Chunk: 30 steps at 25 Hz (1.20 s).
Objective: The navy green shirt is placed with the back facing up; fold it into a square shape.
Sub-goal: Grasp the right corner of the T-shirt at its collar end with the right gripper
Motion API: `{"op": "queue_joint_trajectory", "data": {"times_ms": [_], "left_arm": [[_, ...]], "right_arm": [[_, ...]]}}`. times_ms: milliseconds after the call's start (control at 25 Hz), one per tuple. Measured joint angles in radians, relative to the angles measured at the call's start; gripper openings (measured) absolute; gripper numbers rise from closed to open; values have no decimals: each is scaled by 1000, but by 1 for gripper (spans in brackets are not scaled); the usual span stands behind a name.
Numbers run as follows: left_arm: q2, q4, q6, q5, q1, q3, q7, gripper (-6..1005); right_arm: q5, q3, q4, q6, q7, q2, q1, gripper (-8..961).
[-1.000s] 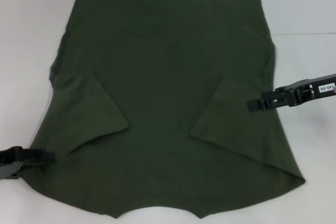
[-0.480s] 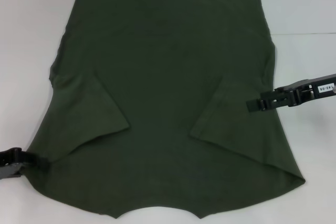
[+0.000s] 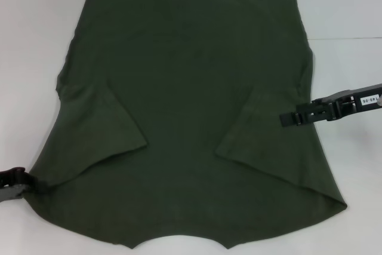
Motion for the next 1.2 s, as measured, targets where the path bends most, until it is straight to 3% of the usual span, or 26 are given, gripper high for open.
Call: {"op": "queue_joint_trajectory", "data": {"times_ms": [80, 160, 360, 680, 1200], "left_arm": [[1, 0, 7, 0, -3, 6, 0, 250], [2, 0, 12, -2, -5, 6, 0, 57], [6, 0, 23, -4, -12, 7, 1, 23], [8, -1, 40, -8, -22, 7, 3, 15], [9, -3, 42, -9, -25, -1, -2, 16]], "right_arm": [[0, 0, 0, 0, 2, 1, -1, 886], [-3, 0, 0, 0, 15, 1, -3, 885], [-66, -1, -1, -8, 132, -8, 0, 885], [-137, 0, -2, -74, 315, -53, -15, 883], [-183, 4, 49, -78, 357, -53, -82, 882]]}}
